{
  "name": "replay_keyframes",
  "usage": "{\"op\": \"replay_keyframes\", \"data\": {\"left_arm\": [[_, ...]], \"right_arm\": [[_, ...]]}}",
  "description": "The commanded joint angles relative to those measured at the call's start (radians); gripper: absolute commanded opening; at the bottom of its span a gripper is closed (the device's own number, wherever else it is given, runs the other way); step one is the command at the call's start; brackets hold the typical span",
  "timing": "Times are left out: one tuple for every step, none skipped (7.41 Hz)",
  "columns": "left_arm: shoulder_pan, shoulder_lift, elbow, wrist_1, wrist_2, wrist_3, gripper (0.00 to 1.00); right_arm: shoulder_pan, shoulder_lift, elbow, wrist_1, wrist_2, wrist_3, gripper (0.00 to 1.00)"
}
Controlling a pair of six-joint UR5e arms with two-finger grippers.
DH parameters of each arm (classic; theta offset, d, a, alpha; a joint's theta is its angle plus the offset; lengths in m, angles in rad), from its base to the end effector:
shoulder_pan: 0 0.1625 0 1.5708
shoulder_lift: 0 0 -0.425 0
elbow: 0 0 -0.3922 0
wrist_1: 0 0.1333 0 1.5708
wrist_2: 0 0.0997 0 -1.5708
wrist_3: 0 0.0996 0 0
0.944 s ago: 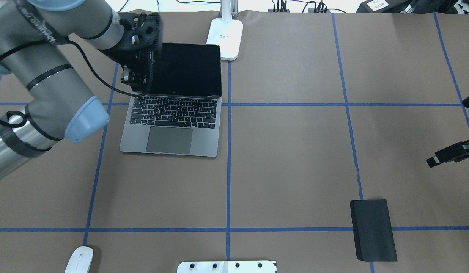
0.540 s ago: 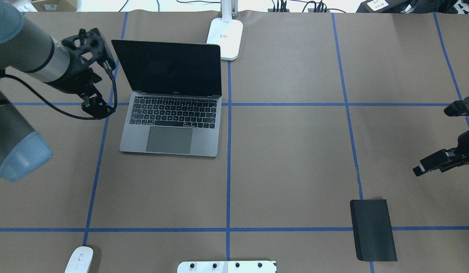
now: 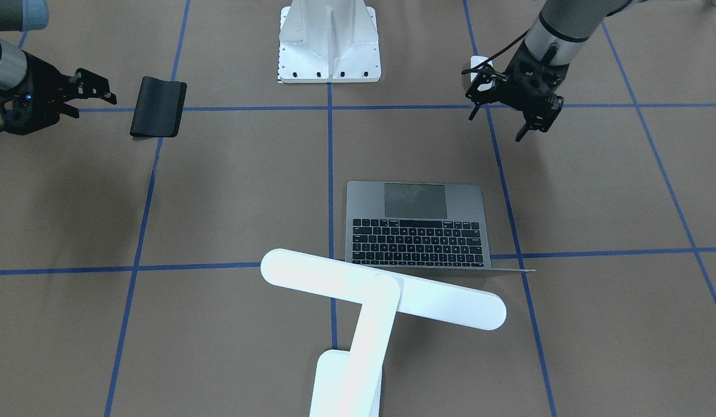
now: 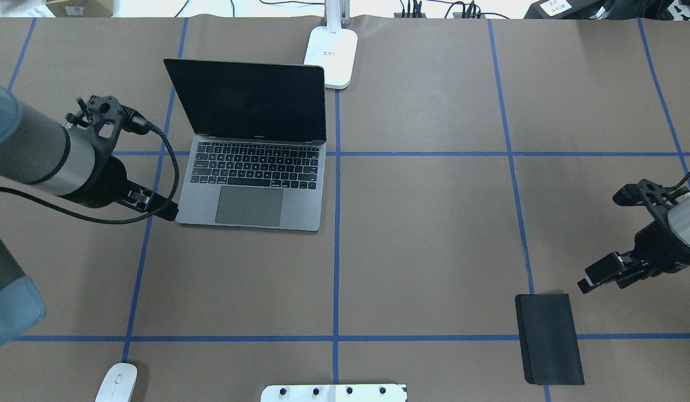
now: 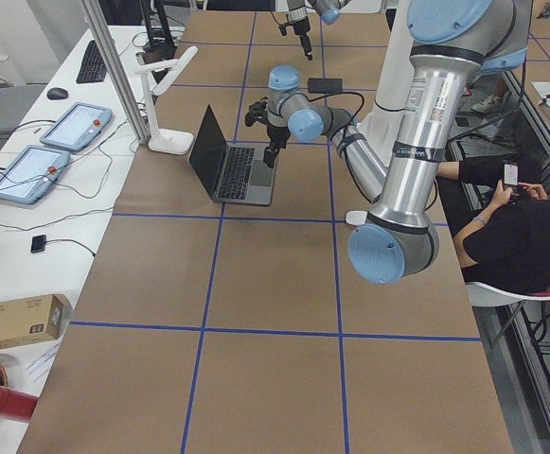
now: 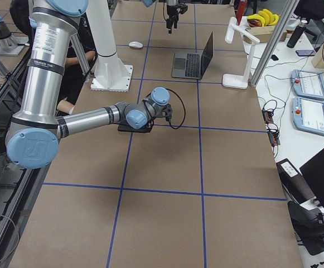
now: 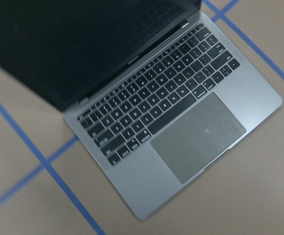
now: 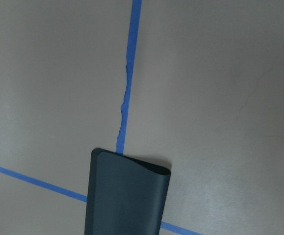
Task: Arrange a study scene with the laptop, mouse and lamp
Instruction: 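Withdraw the left gripper while the right gripper lowers onto the black mouse pad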
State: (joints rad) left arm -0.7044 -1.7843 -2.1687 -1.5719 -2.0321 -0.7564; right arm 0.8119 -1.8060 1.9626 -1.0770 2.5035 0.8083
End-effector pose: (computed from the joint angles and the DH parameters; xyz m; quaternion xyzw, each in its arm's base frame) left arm 0.3183 -0.3873 0.2824 0.1126 0.4236 0.1394 0.8880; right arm -0.2391 -0.3295 0.5015 -0.0986 -0.5032 -0.1227 0.8497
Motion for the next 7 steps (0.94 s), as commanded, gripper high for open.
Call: {"op": "replay_keyframes", "data": {"left_arm": [[0.086,0.052,-0.034,-0.010,0.043,-0.090,1.00],[0.095,0.077,-0.061,-0.011,0.040,-0.083,1.00],[0.109,0.077,-0.068,-0.011,0.038,-0.081,1.00],[0.111,0.079,-0.071,-0.011,0.038,-0.080,1.00],[0.111,0.094,-0.077,-0.011,0.038,-0.075,1.00],[0.111,0.115,-0.098,-0.011,0.038,-0.075,1.00],[0.111,0.121,-0.100,-0.011,0.038,-0.075,1.00]], "right_arm": [[-0.075,-0.018,-0.121,0.272,-0.023,0.177,1.00],[-0.082,-0.016,-0.148,0.290,-0.029,0.204,1.00],[-0.091,-0.015,-0.149,0.290,-0.038,0.234,1.00],[-0.092,-0.013,-0.143,0.290,-0.040,0.235,0.99],[-0.109,-0.010,-0.143,0.289,-0.040,0.235,0.84],[-0.125,-0.010,-0.137,0.287,-0.041,0.241,0.84],[-0.147,-0.012,-0.123,0.284,-0.049,0.289,0.85]]}}
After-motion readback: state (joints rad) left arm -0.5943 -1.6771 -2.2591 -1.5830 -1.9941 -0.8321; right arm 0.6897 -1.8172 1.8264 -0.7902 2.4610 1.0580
